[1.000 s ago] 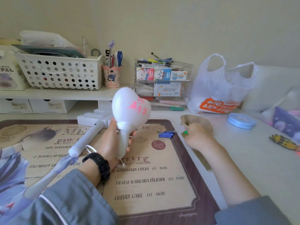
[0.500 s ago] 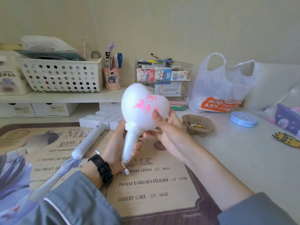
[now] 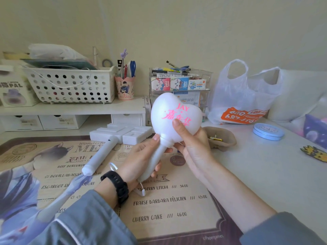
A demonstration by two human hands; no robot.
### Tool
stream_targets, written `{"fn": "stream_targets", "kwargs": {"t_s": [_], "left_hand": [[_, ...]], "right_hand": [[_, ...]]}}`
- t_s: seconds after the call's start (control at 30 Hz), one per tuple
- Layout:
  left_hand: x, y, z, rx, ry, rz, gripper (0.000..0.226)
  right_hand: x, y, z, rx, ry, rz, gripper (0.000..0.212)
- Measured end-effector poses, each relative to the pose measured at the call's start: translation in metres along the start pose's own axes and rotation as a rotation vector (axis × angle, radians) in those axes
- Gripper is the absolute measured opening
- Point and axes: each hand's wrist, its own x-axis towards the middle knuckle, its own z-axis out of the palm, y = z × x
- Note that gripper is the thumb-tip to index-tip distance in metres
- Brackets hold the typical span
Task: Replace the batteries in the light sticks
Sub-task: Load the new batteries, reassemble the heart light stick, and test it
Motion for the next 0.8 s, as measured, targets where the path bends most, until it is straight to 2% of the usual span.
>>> {"fn": "stream_targets", "kwargs": {"t_s": [0.13,0.2,0.3,0.33,0.4,0.5,0.57,0.67,0.8], "left_hand": [[-0.001,0.005,0.0,0.145,0.078,0.011,0.063],[-0.002,0.006,0.001,0.104,0.09,0.009,0.059],[-0.001,0.004,0.006,-0.023,0.06,-0.077,0.055],[-0.001,0.004,0.008,-0.058,0.039,-0.12,0.058],[-0.002,0.001,0.007,-0.071,-0.034,-0.185,0.062],[0.0,-0.002,-0.001,-0.061,-0.196,-0.147,0.052],[-0.002,0.0,0.002,-0.005,-0.234,-0.099,0.04],[0.0,-0.001,0.009,0.091,-0.122,-0.032,0.03],[0.001,-0.006,0.01,0.315,0.054,0.091,0.039]], "right_hand": [[0.001,0.004,0.001,-0.02,0.024,-0.034,0.057],[-0.002,0.002,0.001,0.003,-0.072,0.017,0.053],[-0.01,0.008,0.004,-0.134,-0.294,0.166,0.044],[-0.011,0.012,0.005,-0.155,-0.308,0.19,0.036],[-0.012,0.013,0.007,-0.122,-0.242,0.224,0.021],[-0.008,0.003,0.009,0.068,-0.175,0.338,0.023],[-0.006,-0.001,0.007,0.116,-0.143,0.392,0.021],[-0.002,0.003,0.005,0.058,-0.101,0.377,0.026],[0.0,0.006,0.011,-0.132,0.191,0.289,0.021]]}}
